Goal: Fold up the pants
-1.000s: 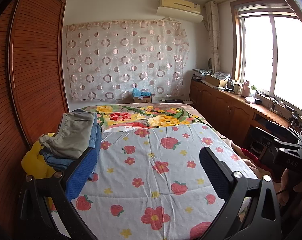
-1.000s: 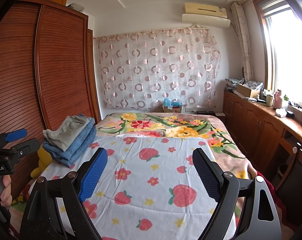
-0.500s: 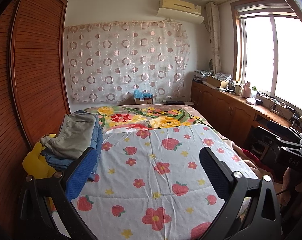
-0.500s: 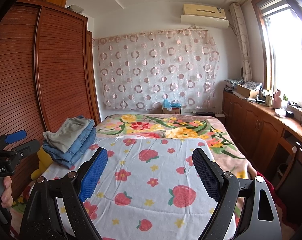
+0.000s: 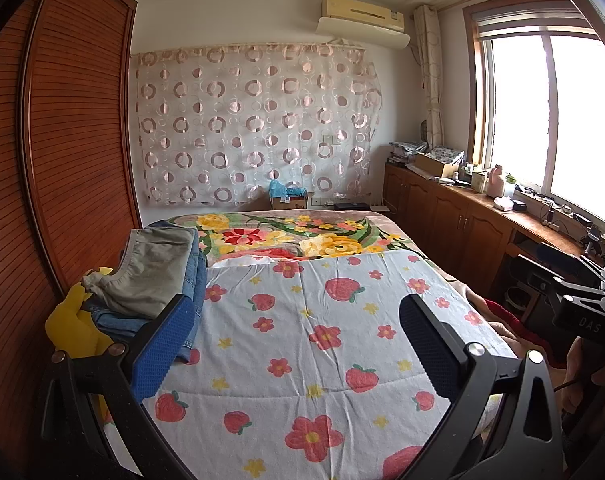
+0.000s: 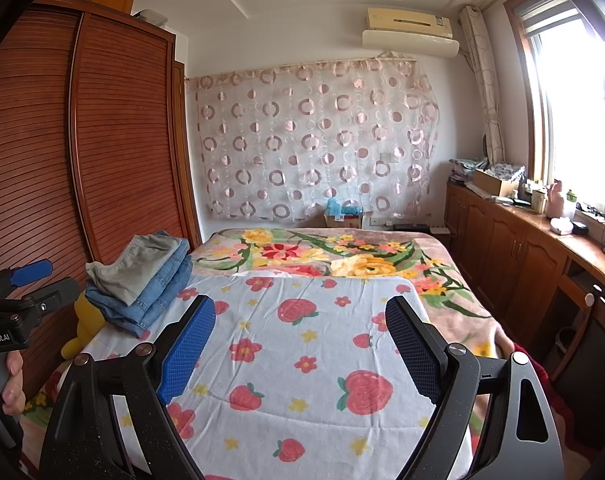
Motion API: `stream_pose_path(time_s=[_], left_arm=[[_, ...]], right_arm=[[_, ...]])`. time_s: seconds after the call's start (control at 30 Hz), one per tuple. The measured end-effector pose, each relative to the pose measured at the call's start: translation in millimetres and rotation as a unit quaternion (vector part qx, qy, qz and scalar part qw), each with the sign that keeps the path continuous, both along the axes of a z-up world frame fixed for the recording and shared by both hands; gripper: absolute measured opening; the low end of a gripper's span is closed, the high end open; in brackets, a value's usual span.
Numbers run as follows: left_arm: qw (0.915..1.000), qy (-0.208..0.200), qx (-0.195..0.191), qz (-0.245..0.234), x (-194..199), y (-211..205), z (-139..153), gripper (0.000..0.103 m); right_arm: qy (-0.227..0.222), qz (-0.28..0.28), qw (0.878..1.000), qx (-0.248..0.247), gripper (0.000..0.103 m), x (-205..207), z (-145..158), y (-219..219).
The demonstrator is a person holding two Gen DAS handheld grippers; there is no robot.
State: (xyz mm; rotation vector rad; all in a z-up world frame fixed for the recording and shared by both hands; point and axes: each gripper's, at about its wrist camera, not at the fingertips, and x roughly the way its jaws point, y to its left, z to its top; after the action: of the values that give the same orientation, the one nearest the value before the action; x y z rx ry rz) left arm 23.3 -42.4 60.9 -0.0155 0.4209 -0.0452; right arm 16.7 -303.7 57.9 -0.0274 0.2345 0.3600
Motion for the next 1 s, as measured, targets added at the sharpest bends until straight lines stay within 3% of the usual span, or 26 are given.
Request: stream_pose_path(time_s=[1.0], left_arm=[[1.0, -0.001, 0.0, 0.0, -0.2, 1.1, -1.7, 0.103]], right_arm=[[0.0, 0.001, 1.0, 0.0, 0.088, -0.3, -0.4, -0.4]])
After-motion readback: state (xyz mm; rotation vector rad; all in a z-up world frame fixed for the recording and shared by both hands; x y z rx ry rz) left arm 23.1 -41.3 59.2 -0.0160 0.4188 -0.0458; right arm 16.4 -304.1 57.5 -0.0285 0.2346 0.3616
